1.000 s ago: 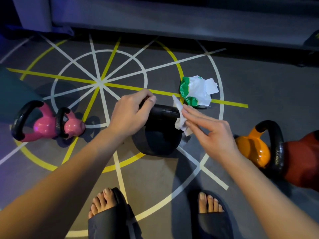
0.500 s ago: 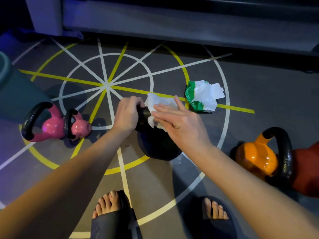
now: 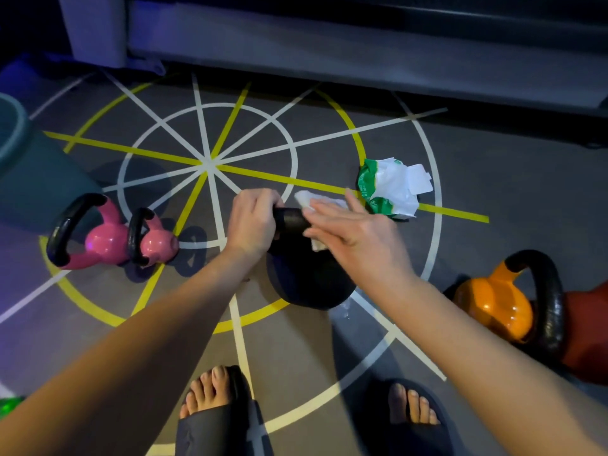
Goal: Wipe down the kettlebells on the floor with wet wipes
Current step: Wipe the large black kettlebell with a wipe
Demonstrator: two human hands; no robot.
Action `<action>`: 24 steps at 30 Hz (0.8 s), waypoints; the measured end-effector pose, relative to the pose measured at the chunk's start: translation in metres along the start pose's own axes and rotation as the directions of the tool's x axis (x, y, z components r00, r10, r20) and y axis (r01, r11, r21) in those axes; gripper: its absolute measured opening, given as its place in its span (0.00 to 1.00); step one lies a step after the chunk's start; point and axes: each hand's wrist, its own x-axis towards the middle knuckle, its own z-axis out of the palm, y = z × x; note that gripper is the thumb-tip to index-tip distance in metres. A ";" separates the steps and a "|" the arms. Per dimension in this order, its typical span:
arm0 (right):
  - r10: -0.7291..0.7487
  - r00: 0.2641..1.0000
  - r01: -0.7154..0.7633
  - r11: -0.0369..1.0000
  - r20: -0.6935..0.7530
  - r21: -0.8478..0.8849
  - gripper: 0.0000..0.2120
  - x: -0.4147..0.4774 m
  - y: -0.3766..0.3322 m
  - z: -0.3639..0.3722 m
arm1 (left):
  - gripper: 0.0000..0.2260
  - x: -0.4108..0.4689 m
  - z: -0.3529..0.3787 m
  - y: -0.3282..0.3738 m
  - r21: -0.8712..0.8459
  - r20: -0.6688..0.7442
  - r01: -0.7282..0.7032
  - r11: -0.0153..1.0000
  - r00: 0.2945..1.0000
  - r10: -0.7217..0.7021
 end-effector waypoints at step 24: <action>0.028 0.961 -0.090 0.972 0.274 0.216 0.19 0.007 0.012 -0.027 | 0.19 -0.002 0.000 0.004 -0.063 -0.015 -0.008 0.998 1.000 0.007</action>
